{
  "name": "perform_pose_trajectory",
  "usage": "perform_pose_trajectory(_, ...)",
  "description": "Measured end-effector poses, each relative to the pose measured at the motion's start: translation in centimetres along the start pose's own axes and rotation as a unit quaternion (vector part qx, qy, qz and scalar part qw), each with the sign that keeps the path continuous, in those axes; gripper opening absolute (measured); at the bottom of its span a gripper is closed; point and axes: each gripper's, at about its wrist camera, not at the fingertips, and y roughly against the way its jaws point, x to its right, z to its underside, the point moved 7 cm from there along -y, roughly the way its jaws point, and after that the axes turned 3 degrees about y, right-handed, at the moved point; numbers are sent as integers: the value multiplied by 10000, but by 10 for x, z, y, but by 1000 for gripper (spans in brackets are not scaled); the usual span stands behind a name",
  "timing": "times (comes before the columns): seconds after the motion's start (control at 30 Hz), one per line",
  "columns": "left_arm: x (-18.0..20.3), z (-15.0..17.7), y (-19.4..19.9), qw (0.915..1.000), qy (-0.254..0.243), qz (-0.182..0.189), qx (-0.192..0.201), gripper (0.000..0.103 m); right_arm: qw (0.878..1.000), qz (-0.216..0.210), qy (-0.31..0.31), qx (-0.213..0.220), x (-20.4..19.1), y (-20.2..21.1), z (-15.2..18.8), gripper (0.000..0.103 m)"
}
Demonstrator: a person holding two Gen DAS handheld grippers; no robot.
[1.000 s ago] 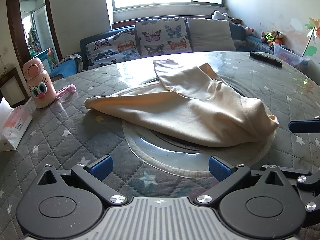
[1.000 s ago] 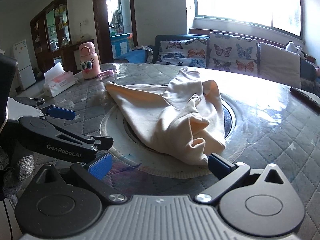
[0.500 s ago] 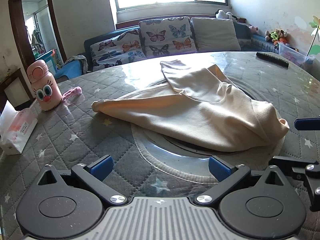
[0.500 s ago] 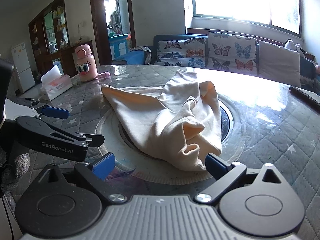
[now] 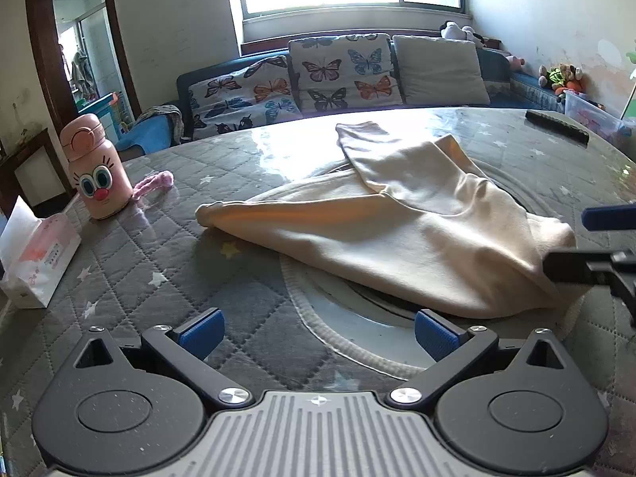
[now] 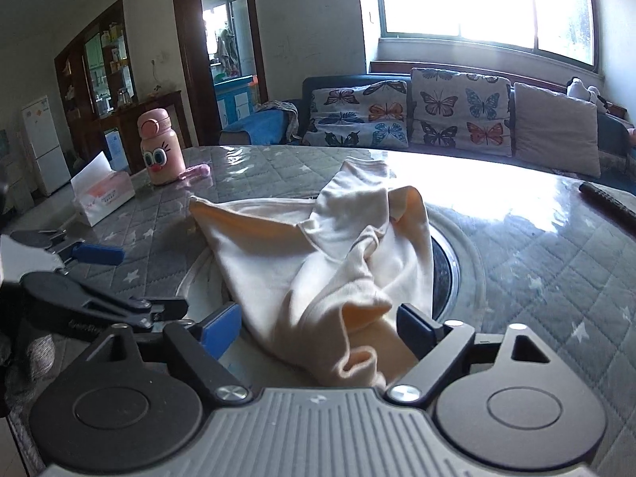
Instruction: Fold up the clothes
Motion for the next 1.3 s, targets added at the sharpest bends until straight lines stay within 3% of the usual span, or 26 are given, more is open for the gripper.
perform_pose_trajectory(0.23, -17, -2, -4, 9998, 157, -116, -34, 103, 9998, -49, -92, -140, 12, -30, -15, 75)
perform_pose_trajectory(0.43, -28, -4, -8, 9994, 266, -194, -57, 103, 9994, -98, -152, -304, 22, -61, -23, 59)
perform_pose_trajectory(0.53, -32, -7, -7, 9992, 329, -204, -22, 103, 9989, -167, -163, -417, 23, -74, -23, 48)
perform_pose_trajectory(0.6, -33, -11, -4, 9991, 352, -211, 40, 103, 9984, -255, -148, -475, 22, -80, -19, 26)
perform_pose_trajectory(0.7, -36, -19, 3, 9989, 390, -181, 161, 103, 9984, -366, -90, -410, 15, -73, -18, 15)
perform_pose_trajectory(0.93, -33, -48, 26, 9975, 317, -32, 639, 103, 9938, -876, 684, 87, -35, -26, -21, 12)
perform_pose_trajectory(1.03, -27, -60, 36, 9964, 230, 113, 813, 103, 9834, -1228, 1323, 193, -73, -4, -12, 12)
perform_pose_trajectory(1.17, -12, -68, 39, 9955, 19, 379, 871, 102, 9650, -1691, 2002, 29, -116, 6, 12, 12)
perform_pose_trajectory(1.3, 12, -69, 31, 9946, -275, 623, 783, 102, 9598, -1829, 2125, -147, -127, 10, 24, 26)
